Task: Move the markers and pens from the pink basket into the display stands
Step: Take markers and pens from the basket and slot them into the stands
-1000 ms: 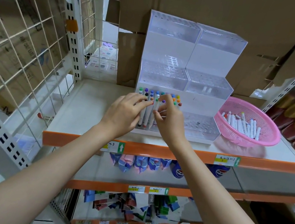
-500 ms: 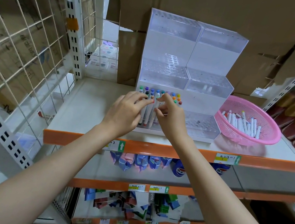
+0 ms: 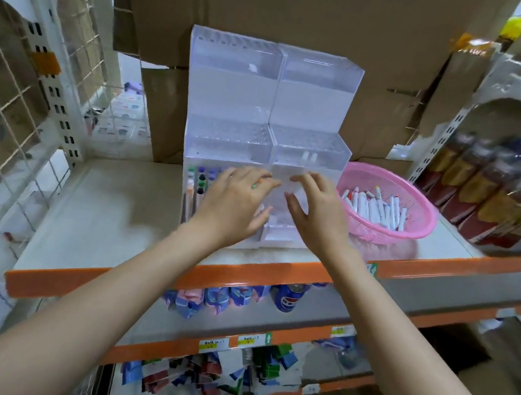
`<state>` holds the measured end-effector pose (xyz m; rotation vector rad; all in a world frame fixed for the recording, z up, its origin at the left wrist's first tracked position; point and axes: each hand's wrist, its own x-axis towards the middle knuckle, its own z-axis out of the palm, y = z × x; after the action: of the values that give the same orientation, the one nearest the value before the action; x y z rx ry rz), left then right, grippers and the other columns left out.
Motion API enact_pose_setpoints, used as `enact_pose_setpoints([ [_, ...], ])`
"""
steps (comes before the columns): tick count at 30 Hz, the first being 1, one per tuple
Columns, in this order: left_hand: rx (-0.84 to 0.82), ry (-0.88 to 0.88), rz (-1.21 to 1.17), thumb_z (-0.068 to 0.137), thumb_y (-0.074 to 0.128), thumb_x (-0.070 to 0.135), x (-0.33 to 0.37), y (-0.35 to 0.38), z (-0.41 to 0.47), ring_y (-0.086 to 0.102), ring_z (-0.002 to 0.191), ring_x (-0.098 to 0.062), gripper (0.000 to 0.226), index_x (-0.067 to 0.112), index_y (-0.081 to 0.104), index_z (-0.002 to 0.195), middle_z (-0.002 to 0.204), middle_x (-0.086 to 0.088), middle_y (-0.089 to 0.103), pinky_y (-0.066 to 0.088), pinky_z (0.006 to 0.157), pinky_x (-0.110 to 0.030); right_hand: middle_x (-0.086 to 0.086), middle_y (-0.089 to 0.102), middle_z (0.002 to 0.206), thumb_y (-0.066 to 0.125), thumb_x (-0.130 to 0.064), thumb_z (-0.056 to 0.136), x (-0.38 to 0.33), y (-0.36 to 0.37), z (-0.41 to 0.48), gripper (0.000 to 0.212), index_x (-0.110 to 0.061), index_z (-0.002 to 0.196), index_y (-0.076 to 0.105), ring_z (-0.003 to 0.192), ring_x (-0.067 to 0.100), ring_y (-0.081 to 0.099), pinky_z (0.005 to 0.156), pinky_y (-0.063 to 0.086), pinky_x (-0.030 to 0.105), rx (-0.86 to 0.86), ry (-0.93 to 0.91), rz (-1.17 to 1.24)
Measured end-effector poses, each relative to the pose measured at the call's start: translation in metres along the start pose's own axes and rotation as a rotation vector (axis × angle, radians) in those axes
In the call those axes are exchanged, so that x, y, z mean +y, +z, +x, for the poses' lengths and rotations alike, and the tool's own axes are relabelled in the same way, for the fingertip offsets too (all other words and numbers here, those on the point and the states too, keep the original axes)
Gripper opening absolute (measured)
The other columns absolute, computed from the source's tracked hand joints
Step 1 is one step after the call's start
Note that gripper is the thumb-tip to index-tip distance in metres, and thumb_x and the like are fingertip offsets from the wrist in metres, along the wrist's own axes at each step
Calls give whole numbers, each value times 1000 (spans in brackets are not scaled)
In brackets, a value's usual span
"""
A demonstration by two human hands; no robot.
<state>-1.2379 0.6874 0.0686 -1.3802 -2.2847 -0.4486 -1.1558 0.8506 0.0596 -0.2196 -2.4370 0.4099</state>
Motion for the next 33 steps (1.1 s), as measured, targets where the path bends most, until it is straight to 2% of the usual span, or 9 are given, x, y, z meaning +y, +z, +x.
enact_pose_setpoints([
  [4, -73, 54, -22, 86, 59, 38, 39, 21, 37, 51, 117, -27, 48, 15, 56, 128, 125, -7, 57, 36, 97, -41, 13, 50, 132, 54, -33, 95, 45, -23, -10, 43, -10, 131, 53, 122, 30, 45, 96, 40, 40, -102, 209, -172],
  [8, -143, 98, -51, 84, 62, 36, 84, 47, 67, 49, 118, -30, 49, 14, 56, 127, 125, -9, 55, 34, 97, -41, 13, 46, 135, 56, -31, 93, 88, -45, -17, 45, -12, 133, 50, 127, 31, 41, 95, 38, 39, -157, 341, -240],
  [13, -213, 114, -85, 88, 55, 32, 120, 84, 108, 43, 125, -26, 50, 16, 48, 134, 135, -6, 49, 33, 98, -38, 8, 41, 142, 53, -37, 94, 138, -69, -18, 48, -18, 138, 44, 128, 27, 40, 93, 40, 38, -236, 467, -277],
  [17, -247, 105, -97, 90, 54, 33, 138, 112, 145, 44, 123, -28, 48, 15, 48, 134, 134, -8, 49, 33, 97, -39, 7, 40, 143, 49, -39, 96, 180, -76, -10, 47, -19, 138, 44, 129, 28, 41, 91, 42, 40, -286, 493, -278],
  [21, -354, 10, -94, 91, 52, 33, 144, 143, 178, 45, 118, -29, 45, 16, 49, 133, 129, -9, 51, 38, 94, -39, 10, 47, 132, 46, -35, 97, 214, -72, 8, 37, -13, 127, 51, 119, 32, 48, 84, 44, 40, -341, 447, -283],
  [24, -421, -50, -28, 89, 54, 29, 142, 161, 194, 47, 113, -30, 42, 15, 51, 129, 123, -11, 51, 41, 88, -39, 15, 52, 123, 47, -30, 95, 232, -63, 23, 35, -10, 123, 52, 112, 35, 52, 82, 43, 40, -428, 417, -290],
  [28, -401, -187, -50, 89, 56, 24, 136, 177, 207, 51, 106, -32, 34, 8, 55, 119, 116, -15, 54, 43, 82, -39, 17, 56, 117, 52, -28, 92, 254, -50, 40, 35, -8, 121, 53, 108, 36, 55, 85, 44, 39, -514, 409, -299],
  [33, -491, -335, -20, 91, 59, 32, 134, 186, 210, 58, 93, -29, 35, 4, 57, 112, 107, -15, 61, 39, 69, -32, 16, 51, 118, 58, -25, 90, 265, -37, 56, 34, -5, 117, 55, 103, 34, 56, 76, 42, 35, -539, 384, -252],
])
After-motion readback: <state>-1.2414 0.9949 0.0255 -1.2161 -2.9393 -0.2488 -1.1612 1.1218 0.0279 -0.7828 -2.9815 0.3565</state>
